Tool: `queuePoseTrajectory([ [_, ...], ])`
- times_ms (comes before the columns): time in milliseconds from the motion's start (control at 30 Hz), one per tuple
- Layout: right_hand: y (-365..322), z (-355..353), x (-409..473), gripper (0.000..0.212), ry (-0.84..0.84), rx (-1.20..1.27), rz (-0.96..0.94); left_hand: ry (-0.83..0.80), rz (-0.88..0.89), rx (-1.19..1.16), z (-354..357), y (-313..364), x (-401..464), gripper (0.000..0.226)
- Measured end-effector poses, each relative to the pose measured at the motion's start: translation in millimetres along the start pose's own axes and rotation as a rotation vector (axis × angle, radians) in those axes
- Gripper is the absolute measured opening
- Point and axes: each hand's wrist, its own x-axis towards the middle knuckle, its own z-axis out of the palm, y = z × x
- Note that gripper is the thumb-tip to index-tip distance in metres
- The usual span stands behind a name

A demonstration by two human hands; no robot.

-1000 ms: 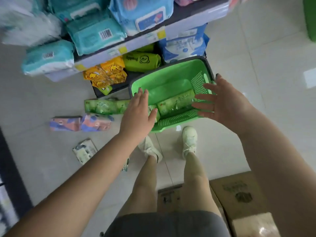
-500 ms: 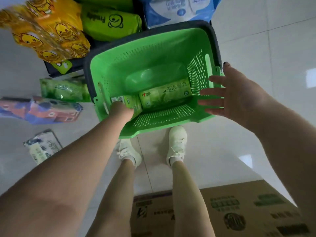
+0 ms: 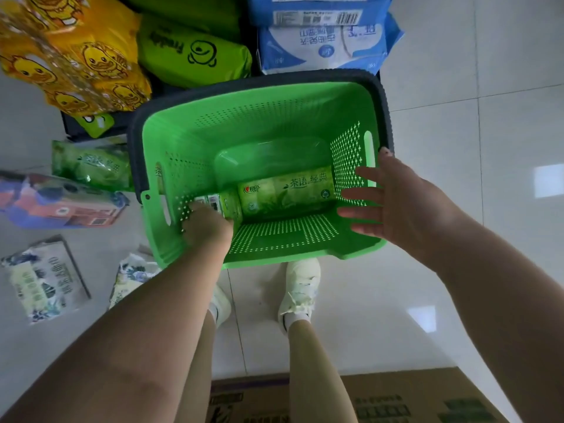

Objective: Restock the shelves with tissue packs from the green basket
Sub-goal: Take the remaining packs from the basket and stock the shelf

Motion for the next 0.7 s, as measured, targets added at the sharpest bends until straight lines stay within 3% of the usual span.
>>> queuePoseTrajectory([
  [100,-1.7,0.2,-4.7,0.057,0.004,-0.009,0.007,0.007,0.028,-0.167,-6.5,-0.6,-5.6,0.059],
  [333,-19.6,13.4,-40.9,0.056,0.005,-0.047,-0.024,0.22,0.148,-0.356,-70.0,-18.8,-65.2,0.045],
  [700,-85.4,69.0,-123.2,0.048,0.019,-0.058,-0.128,0.087,0.332,-0.914,-224.9,-33.0,-179.4,0.022],
])
